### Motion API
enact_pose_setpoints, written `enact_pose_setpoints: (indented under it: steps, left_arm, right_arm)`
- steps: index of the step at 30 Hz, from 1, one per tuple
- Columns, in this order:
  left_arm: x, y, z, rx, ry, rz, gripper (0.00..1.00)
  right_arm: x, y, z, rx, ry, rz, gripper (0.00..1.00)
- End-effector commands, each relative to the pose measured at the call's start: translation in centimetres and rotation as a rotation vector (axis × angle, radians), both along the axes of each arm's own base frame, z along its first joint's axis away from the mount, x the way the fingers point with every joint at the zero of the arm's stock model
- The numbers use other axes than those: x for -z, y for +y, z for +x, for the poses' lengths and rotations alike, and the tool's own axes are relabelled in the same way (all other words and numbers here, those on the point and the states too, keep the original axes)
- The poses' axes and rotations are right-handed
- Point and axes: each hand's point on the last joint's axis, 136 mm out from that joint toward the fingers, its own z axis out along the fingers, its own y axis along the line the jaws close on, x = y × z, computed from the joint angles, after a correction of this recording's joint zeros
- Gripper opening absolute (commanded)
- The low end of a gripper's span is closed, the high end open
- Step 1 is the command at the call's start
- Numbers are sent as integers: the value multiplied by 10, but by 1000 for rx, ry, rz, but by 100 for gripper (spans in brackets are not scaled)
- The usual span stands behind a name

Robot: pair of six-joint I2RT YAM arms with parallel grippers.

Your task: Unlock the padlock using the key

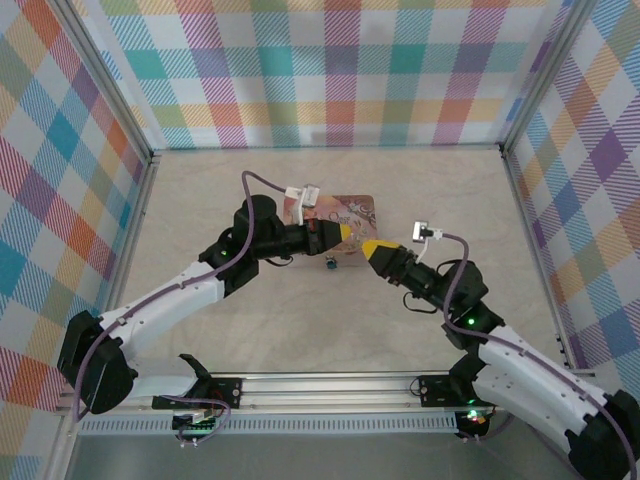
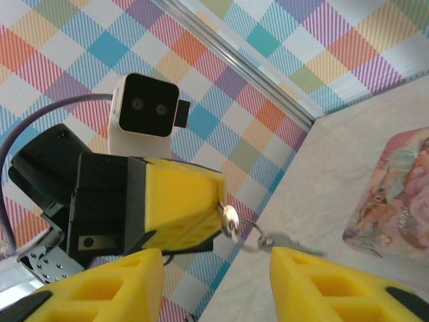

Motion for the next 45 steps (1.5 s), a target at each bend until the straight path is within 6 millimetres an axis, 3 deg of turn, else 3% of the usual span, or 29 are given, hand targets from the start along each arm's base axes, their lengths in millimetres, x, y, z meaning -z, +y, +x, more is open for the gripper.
enact_pose_setpoints:
  steps: [1, 7, 11, 18, 25, 45]
  left_arm:
    - [-7, 2, -10, 41, -33, 49, 0]
    - [-9, 1, -23, 110, -34, 43, 0]
    - [-12, 2, -28, 128, -45, 30, 0]
    - [-10, 1, -28, 120, -39, 10, 0]
    - [-7, -1, -29, 126, -31, 6, 0]
    - [-11, -3, -28, 113, -42, -10, 0]
  right_arm:
    - [3, -10, -1, 21, 8, -77, 45]
    - [-3, -3, -8, -75, -14, -71, 44]
    - [-10, 9, -12, -155, -38, -44, 53]
    - [-18, 18, -14, -211, -65, -4, 48]
    - [-30, 20, -14, -224, -106, 21, 50]
    - [-21, 29, -7, -238, -72, 6, 24]
